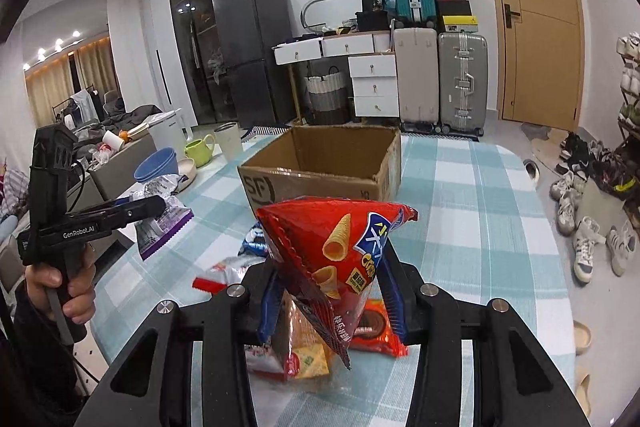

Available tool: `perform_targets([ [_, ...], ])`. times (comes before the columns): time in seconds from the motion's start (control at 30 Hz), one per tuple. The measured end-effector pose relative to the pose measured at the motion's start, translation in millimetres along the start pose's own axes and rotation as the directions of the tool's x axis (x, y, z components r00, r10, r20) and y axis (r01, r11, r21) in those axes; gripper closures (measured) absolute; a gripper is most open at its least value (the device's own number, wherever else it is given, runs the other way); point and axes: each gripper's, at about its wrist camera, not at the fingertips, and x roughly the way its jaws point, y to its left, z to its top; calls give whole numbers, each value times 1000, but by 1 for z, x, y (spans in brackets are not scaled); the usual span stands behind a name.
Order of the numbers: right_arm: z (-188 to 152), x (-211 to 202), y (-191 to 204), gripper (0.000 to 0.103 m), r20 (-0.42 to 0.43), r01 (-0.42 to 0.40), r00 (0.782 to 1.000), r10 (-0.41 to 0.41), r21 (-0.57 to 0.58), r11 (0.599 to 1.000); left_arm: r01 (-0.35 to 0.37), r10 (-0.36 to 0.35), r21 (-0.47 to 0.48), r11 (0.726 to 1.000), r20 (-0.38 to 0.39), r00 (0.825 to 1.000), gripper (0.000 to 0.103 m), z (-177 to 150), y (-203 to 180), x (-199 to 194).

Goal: Organize snacks
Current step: 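Lift both held bags and carry them over the open cardboard box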

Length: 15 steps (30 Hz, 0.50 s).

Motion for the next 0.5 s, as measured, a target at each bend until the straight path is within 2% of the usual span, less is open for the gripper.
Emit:
perform_targets([
  [0.3, 37, 5, 12, 60, 28, -16, 999, 17, -24, 1000, 28, -28, 8, 1000, 13, 1000, 44, 34, -14, 11],
  [0.5, 52, 26, 14, 60, 15, -12, 1000, 13, -29, 1000, 37, -37, 14, 999, 17, 999, 44, 53, -19, 25],
])
